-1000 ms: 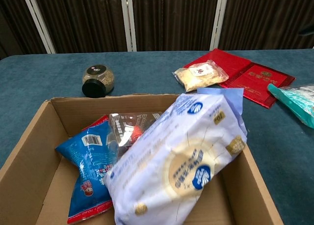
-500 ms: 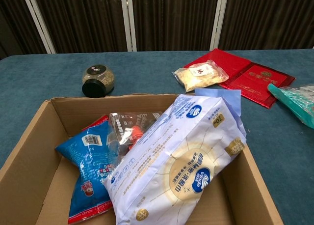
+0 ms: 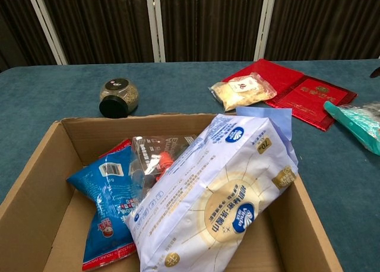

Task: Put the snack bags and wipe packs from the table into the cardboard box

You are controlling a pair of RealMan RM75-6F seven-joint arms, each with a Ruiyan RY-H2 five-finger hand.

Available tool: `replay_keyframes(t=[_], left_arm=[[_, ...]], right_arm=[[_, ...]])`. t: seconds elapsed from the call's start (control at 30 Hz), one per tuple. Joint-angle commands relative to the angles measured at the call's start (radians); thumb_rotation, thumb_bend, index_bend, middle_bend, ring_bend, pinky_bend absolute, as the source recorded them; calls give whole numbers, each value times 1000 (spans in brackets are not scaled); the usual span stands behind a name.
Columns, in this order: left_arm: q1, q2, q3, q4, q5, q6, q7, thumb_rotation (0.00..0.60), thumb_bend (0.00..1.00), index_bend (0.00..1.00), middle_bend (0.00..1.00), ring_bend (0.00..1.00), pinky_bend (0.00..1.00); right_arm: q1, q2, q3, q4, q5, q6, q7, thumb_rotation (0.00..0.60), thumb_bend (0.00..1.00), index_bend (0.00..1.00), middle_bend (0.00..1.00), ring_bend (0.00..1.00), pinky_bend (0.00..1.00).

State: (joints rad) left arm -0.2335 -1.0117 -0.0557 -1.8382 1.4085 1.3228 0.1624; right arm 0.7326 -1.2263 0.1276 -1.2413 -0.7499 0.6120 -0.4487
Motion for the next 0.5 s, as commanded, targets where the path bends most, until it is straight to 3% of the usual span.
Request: replay_keyframes(t=[0.03,0.23,0.5], left_arm=[[-2,-2,-1,4,-5,-4,-2,600,0,0,0,0,0],[-4,-4,-1,8,-10,-9,-5,600,0,0,0,0,0],[-6,-9,-1,5,-11,-12,4,600,0,0,0,0,0]], right_arm=[[11,-39,-15,68,-84,-68,61,600,28,0,0,0,47],[10,-81,-28,159,-212,-141,166,600,25,0,0,0,35],[-27,-166,-36,301,-374,-117,336,600,25,0,0,0,35]])
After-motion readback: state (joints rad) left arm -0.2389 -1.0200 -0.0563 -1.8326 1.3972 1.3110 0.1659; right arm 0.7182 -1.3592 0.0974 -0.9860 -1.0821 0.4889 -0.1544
